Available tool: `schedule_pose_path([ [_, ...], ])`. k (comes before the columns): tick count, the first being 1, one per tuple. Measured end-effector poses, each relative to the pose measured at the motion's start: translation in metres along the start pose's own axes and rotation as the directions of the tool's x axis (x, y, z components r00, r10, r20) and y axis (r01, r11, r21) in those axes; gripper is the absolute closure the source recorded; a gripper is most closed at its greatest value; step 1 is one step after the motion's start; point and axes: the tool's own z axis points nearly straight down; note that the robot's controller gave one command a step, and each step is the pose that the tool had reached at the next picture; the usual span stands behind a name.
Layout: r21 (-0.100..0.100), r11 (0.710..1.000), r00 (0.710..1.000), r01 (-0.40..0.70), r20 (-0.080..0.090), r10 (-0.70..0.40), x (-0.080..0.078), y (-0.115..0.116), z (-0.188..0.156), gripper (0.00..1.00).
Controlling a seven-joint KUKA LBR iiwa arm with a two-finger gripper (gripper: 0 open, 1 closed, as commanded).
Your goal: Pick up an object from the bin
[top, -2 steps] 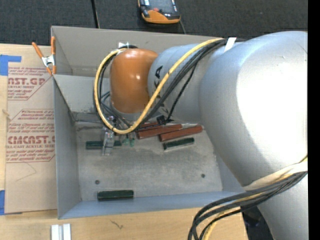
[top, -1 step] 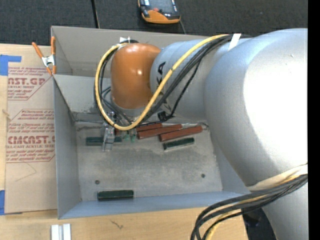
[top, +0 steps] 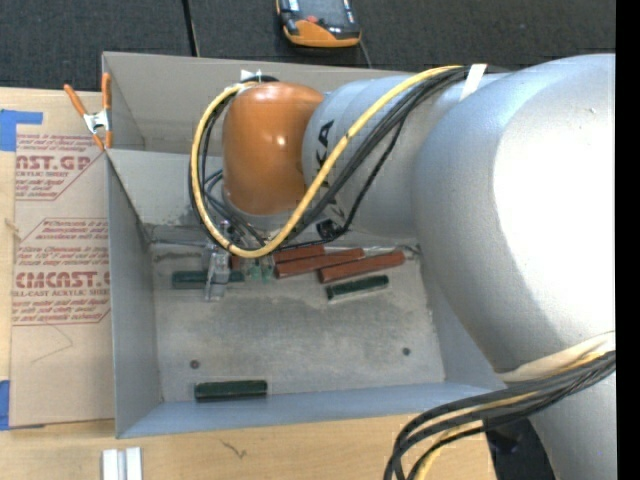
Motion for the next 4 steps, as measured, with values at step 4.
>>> schedule_pose_path([
  [4,0.001,1.0,1.0,0.0,-0.004,0.0,0.0,0.0,-0.018,1.0],
])
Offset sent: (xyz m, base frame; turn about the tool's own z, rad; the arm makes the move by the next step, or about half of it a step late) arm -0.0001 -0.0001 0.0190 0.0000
